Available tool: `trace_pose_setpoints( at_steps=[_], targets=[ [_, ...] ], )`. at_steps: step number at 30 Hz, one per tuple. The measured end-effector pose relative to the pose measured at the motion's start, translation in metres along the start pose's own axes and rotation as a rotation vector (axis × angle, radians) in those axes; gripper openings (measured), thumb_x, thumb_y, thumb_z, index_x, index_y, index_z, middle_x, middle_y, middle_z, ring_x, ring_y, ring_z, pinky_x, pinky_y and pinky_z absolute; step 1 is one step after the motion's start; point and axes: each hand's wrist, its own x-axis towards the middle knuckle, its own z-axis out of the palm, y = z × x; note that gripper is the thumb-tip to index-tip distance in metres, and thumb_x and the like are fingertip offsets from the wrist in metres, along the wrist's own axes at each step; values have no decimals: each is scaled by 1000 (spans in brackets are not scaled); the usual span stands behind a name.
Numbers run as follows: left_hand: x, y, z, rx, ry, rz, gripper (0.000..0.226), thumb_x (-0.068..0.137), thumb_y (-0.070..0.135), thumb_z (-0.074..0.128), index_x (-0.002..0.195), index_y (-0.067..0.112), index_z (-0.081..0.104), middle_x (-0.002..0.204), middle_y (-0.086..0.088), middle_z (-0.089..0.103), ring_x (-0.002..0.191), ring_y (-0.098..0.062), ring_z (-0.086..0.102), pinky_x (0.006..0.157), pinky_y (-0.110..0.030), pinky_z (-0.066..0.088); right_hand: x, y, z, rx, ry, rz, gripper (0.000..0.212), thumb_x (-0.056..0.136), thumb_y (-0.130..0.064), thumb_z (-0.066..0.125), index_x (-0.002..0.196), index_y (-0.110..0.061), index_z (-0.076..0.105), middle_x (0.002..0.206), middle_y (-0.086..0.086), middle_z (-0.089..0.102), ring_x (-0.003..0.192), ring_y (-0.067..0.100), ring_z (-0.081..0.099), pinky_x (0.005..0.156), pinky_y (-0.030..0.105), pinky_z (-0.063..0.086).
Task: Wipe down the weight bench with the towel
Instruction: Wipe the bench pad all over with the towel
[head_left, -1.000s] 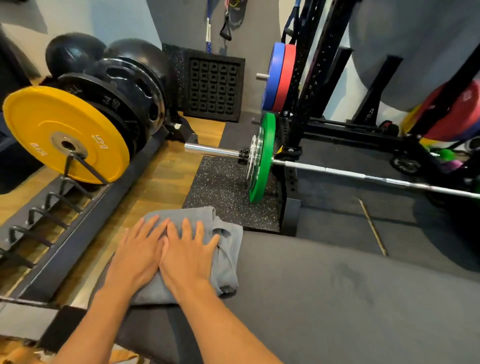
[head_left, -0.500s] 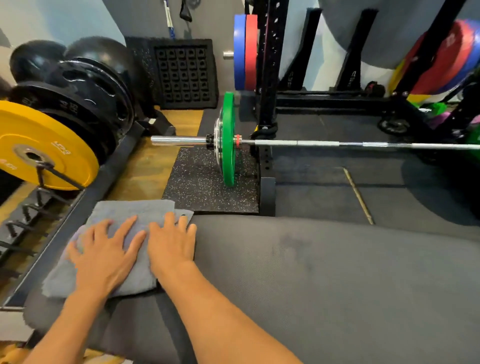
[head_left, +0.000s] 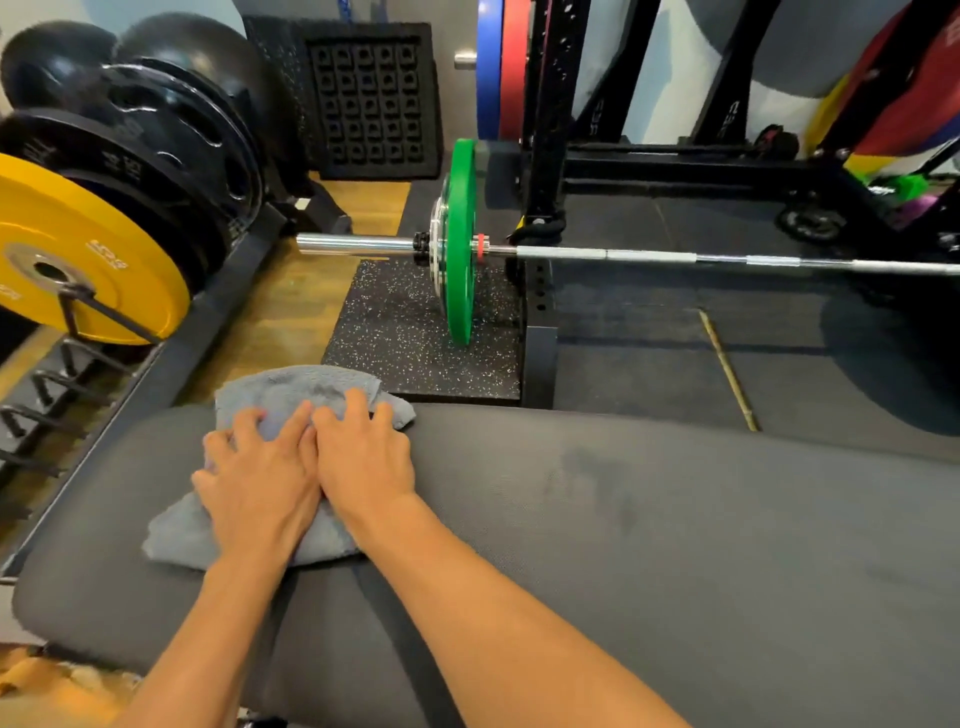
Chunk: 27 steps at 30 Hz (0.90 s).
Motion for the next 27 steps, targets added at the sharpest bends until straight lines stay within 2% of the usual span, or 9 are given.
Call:
trace_pose_setpoints(
  at_steps=[2,4,7,9,15,20,23,27],
  targets=[
    [-14,38,7,-21,17,29,32,94,38,46,113,25,69,124,-22,55,100,-47,50,73,-57,42,-9,38,-11,37,21,-48,25,95,-29,50,96,-16,70,112,11,59,92,37,58,49,35,42],
    [-29,84,13,-49,47,76,33,92,37,46,111,25,70,121,-23,58,97,-46,52,70,-55,42,-20,82,-29,-12,70,-20,26,97,-31,48,100,-14,67,115,13,56,95,39,56,51,35,36],
    [-53,160,23,-94,34,151,32,92,36,46,112,27,69,122,-22,58,99,-43,53,73,-54,42,-40,153,-68,-62,22,11,31,101,-31,37,115,-14,59,124,14,47,108,37,49,58,38,35],
    [-73,215,30,-109,30,214,31,92,36,45,112,27,68,120,-20,58,98,-41,53,72,-51,42,-59,205,-94,-97,14,85,30,102,-33,37,117,-15,56,128,11,43,112,34,45,61,38,35],
    [-151,382,39,-203,33,396,17,93,34,50,94,26,64,104,-12,59,91,-34,52,70,-44,33,-128,358,-157,-209,101,346,32,103,-41,34,115,-21,56,122,4,44,108,28,45,66,38,43],
    [-217,489,46,-334,35,521,13,88,32,56,83,23,63,102,-11,62,92,-33,53,90,-53,36,-193,458,-194,-224,234,509,31,102,-43,34,108,-21,56,110,2,46,105,27,46,66,38,40],
    [-250,523,45,-360,22,592,16,87,36,54,88,26,66,103,-9,62,93,-32,52,93,-53,36,-228,489,-206,-228,295,583,33,102,-43,34,106,-21,57,109,2,46,100,27,47,65,36,36],
    [-275,527,43,-383,13,656,19,86,37,55,96,28,69,111,-9,63,98,-28,42,96,-54,38,-260,493,-207,-219,348,645,34,101,-44,34,105,-21,59,109,3,50,92,26,46,64,36,36]
  ],
)
